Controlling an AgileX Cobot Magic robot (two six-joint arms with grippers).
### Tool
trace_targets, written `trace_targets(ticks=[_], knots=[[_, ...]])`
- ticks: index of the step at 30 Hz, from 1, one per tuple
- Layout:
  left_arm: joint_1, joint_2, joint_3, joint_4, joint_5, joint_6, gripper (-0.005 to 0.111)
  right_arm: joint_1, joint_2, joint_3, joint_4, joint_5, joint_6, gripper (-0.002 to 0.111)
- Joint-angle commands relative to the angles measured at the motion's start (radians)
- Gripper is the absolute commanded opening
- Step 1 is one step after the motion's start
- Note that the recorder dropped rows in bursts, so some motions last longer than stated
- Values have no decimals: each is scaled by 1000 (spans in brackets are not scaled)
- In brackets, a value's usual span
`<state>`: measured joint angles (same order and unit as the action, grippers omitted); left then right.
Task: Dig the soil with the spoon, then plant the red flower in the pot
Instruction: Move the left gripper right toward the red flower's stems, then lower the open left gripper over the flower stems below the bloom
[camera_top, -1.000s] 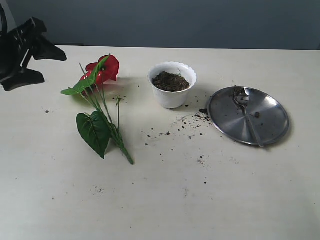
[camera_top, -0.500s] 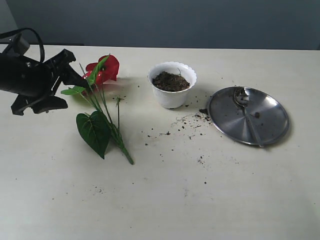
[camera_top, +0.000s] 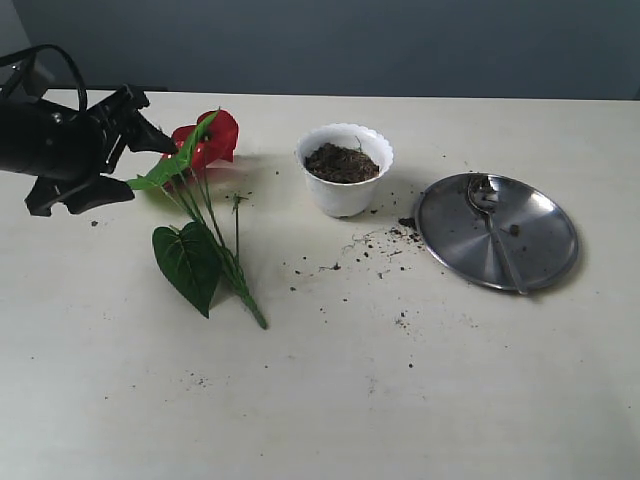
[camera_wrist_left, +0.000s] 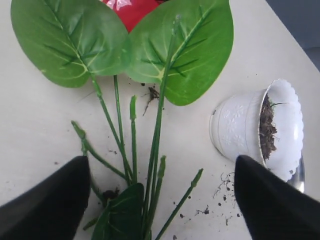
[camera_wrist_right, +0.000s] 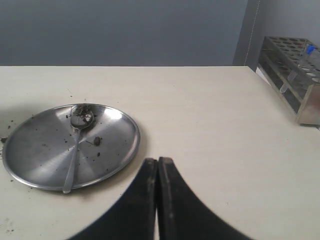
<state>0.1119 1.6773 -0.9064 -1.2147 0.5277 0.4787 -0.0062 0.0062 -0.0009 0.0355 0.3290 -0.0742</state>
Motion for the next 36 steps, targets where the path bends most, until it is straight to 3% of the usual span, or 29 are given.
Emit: trace_targets(ticks=[1,4,12,18,24,36], knots=[[-5,5,-4,15,11,18,92,-4,-6,1,1,-10,-2,-1],[-5,16,-4,83,17,28,103,-4,-6,1,1,-10,-2,-1],[-5,32,-4,66,59,28,103,-4,-6,1,1,-5,-2,-1],[-5,32,-4,-119,52,29,103,-4,-6,1,1,-5,-2,-1],[-5,32,-4,-121,70,132,103,-4,-6,1,1,-5,-2,-1],[-5,70,-4,-60,28,104,103,-4,-6,1,-3,-10,-2,-1]])
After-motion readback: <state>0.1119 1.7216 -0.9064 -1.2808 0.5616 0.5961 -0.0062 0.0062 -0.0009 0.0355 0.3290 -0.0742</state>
